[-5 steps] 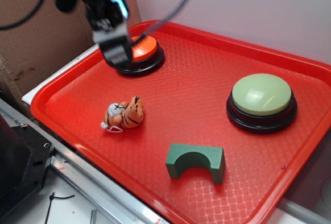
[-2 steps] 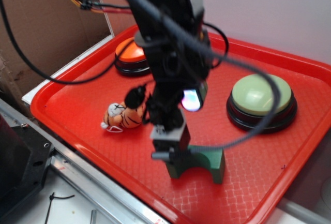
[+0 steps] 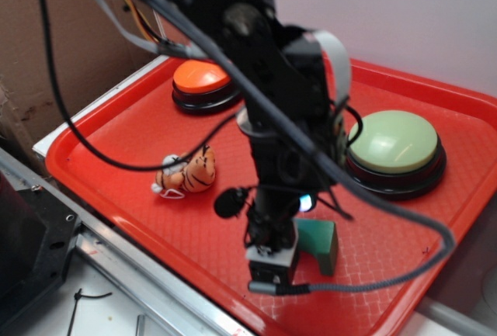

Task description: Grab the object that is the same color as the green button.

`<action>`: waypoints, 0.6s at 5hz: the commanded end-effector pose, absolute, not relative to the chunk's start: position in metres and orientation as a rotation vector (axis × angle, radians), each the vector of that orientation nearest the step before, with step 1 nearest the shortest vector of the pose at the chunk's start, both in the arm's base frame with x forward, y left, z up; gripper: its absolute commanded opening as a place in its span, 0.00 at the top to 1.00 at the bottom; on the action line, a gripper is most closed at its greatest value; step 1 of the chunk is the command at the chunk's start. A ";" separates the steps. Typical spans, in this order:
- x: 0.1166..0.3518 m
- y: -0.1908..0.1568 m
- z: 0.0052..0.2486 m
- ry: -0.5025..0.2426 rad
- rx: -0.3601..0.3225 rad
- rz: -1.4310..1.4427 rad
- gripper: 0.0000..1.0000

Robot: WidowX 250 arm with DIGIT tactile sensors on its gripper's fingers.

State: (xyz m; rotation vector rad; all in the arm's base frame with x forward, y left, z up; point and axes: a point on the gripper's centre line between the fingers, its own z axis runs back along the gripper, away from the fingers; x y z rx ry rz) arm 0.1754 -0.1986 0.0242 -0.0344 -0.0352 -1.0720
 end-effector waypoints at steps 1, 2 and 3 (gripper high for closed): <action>0.179 -0.211 0.020 -0.034 -0.007 -1.027 0.05; 0.180 -0.207 0.025 -0.047 -0.008 -0.984 1.00; 0.184 -0.203 0.031 0.006 0.031 -0.921 1.00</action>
